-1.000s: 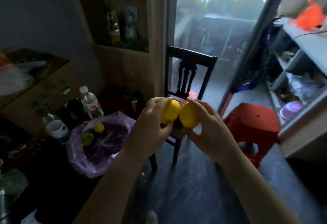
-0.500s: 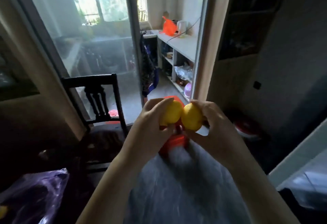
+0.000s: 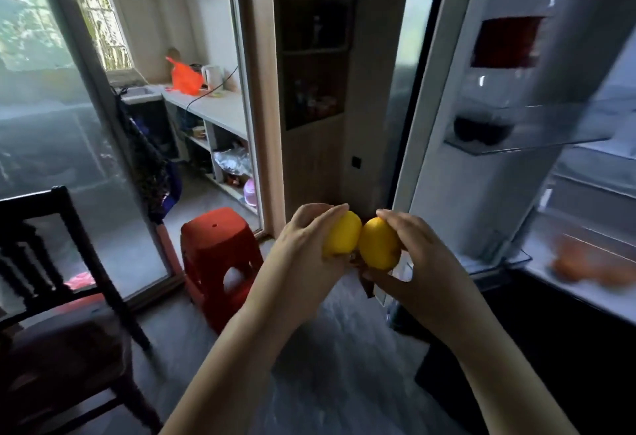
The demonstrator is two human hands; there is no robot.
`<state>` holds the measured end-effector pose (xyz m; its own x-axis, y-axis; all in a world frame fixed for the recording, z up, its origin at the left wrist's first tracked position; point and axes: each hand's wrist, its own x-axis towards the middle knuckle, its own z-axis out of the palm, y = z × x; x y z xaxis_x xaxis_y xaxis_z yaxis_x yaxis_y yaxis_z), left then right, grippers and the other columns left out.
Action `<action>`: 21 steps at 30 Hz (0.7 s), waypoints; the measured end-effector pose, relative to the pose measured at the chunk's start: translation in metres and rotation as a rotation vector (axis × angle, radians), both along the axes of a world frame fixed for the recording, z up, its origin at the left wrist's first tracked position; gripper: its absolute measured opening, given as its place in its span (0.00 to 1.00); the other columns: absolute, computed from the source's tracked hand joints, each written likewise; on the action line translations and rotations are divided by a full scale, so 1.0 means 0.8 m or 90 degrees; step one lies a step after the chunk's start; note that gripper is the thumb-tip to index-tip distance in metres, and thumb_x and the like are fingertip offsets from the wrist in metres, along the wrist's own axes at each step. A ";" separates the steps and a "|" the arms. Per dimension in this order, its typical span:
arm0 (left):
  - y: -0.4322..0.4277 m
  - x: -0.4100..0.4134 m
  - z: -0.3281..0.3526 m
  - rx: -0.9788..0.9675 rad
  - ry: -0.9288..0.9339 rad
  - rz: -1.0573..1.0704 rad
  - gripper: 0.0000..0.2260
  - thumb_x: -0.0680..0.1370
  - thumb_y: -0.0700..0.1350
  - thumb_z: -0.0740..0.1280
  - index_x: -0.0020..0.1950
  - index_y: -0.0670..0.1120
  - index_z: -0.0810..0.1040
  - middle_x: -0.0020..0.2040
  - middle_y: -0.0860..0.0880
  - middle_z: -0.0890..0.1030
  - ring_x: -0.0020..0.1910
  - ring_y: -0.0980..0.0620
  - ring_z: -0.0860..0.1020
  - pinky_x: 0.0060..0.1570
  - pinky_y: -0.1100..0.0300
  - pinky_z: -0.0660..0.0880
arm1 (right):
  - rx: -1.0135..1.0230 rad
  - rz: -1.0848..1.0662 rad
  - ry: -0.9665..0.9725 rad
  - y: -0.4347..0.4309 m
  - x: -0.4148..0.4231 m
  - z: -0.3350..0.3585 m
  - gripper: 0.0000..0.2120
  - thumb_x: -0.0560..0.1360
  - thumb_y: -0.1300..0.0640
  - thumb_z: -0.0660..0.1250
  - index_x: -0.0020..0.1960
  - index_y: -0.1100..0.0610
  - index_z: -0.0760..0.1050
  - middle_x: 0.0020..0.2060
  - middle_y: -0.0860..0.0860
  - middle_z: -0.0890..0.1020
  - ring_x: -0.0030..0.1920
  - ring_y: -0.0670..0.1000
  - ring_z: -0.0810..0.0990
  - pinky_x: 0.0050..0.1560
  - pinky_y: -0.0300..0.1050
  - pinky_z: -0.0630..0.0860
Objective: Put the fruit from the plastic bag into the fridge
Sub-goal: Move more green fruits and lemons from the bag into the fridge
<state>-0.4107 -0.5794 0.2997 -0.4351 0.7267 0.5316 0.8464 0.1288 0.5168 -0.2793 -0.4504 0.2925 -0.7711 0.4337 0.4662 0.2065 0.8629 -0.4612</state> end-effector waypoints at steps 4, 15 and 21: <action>0.049 0.067 0.020 0.005 0.040 -0.047 0.28 0.72 0.43 0.72 0.71 0.51 0.69 0.67 0.51 0.70 0.62 0.50 0.72 0.56 0.58 0.73 | 0.016 -0.050 0.005 0.036 0.077 0.012 0.38 0.67 0.46 0.74 0.72 0.51 0.61 0.68 0.47 0.68 0.63 0.44 0.67 0.59 0.37 0.65; 0.246 0.322 0.043 0.040 0.063 -0.233 0.26 0.72 0.44 0.71 0.69 0.54 0.70 0.63 0.54 0.71 0.58 0.53 0.73 0.52 0.63 0.70 | 0.075 -0.219 0.048 0.173 0.373 0.040 0.34 0.63 0.54 0.78 0.66 0.54 0.69 0.58 0.43 0.71 0.54 0.45 0.73 0.50 0.19 0.63; 0.331 0.438 0.048 0.032 0.067 -0.349 0.27 0.73 0.46 0.70 0.71 0.53 0.67 0.66 0.52 0.69 0.59 0.52 0.72 0.54 0.64 0.69 | 0.072 -0.311 0.068 0.227 0.503 0.040 0.35 0.63 0.54 0.78 0.67 0.53 0.68 0.60 0.43 0.71 0.55 0.45 0.73 0.54 0.25 0.66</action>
<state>-0.0601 -0.3143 0.3380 0.0570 0.8044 0.5914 0.8301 -0.3673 0.4196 0.1229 -0.2692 0.3248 -0.4368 0.6739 0.5958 0.5547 0.7232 -0.4114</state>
